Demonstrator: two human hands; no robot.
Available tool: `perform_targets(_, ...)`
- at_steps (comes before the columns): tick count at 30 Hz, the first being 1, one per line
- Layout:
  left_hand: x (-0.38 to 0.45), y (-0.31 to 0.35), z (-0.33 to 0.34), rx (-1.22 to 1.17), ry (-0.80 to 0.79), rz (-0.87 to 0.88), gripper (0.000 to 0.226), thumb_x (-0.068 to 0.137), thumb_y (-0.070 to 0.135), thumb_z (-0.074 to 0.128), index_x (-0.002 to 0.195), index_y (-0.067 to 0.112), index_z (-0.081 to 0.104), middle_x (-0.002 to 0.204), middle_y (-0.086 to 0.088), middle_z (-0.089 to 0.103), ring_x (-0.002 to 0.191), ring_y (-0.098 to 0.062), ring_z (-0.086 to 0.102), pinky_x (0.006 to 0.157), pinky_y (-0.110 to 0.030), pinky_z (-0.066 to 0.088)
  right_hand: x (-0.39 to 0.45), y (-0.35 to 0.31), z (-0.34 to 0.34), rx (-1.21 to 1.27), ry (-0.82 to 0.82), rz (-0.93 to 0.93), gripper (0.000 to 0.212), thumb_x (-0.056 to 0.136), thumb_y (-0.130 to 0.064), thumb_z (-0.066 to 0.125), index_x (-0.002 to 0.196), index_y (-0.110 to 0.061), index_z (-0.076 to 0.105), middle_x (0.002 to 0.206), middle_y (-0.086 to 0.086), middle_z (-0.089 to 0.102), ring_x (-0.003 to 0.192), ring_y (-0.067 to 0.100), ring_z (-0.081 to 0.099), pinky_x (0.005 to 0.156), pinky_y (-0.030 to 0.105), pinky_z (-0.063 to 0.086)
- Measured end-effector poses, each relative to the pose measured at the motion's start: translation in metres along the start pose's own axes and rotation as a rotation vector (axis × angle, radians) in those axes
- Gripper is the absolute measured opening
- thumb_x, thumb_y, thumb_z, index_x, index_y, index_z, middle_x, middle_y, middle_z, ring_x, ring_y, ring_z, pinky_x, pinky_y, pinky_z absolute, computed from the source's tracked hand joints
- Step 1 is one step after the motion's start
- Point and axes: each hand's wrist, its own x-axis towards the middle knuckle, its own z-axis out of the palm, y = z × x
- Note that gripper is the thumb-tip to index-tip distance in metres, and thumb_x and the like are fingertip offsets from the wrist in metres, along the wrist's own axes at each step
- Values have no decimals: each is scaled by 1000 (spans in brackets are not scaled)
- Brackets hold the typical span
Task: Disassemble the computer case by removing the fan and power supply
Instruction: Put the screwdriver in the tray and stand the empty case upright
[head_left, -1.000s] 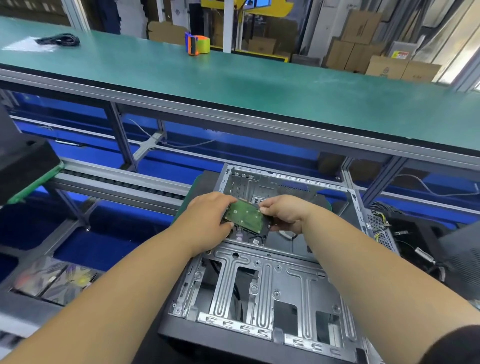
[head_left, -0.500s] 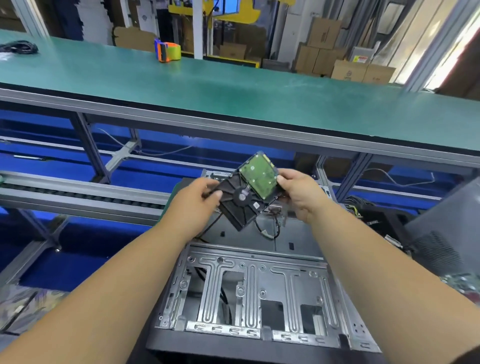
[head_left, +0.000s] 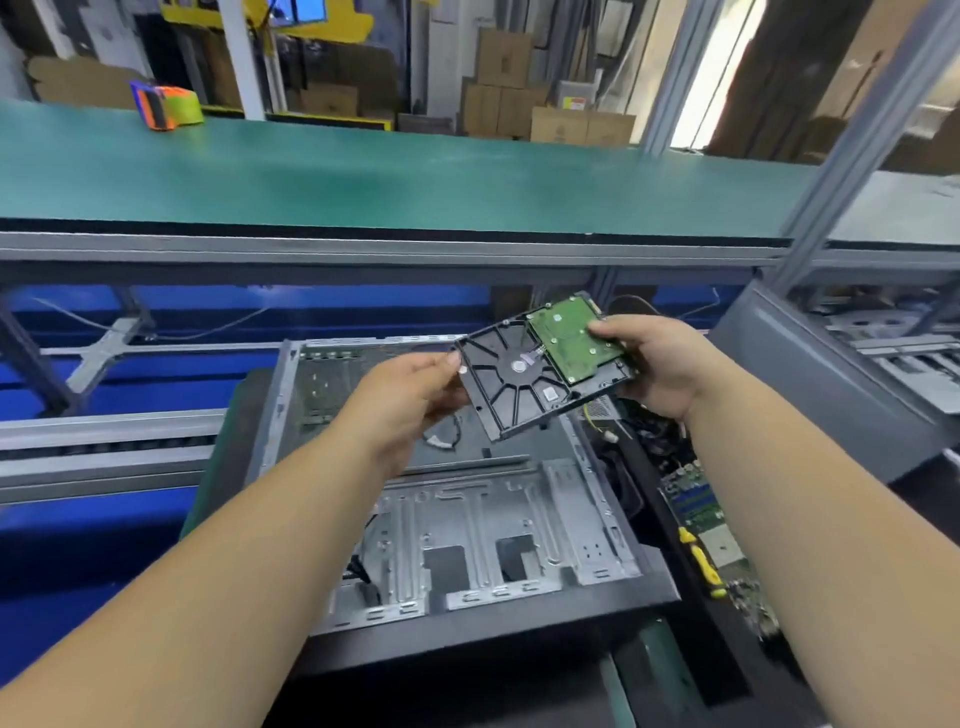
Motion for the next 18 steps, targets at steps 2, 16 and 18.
perform_targets(2,-1,-6,17,32,20,-28,15,100,21,54,95,17,67,90,0,75,76,-10,70,79,-26,53,-2,5,-25,17,47,-8,8,90,-12,62,89,-10,70,77,4,72,68,18,68,69,31,55)
perform_targets(16,-21,-33,97,505,178,17,14,95,18,59,99,25,71,101,9,69,91,-4,61,67,-19,43,25,91,-147,-743,237,12,32,78,-31,73,85,-1,65,82,15,66,78,31,61,72,39,47)
perform_targets(18,-23,-37,103,539,171,15,14,95,19,60,96,27,72,100,10,69,93,-5,62,67,-16,42,31,106,-145,-836,144,55,33,79,-30,73,80,1,62,80,20,63,77,34,61,70,38,47)
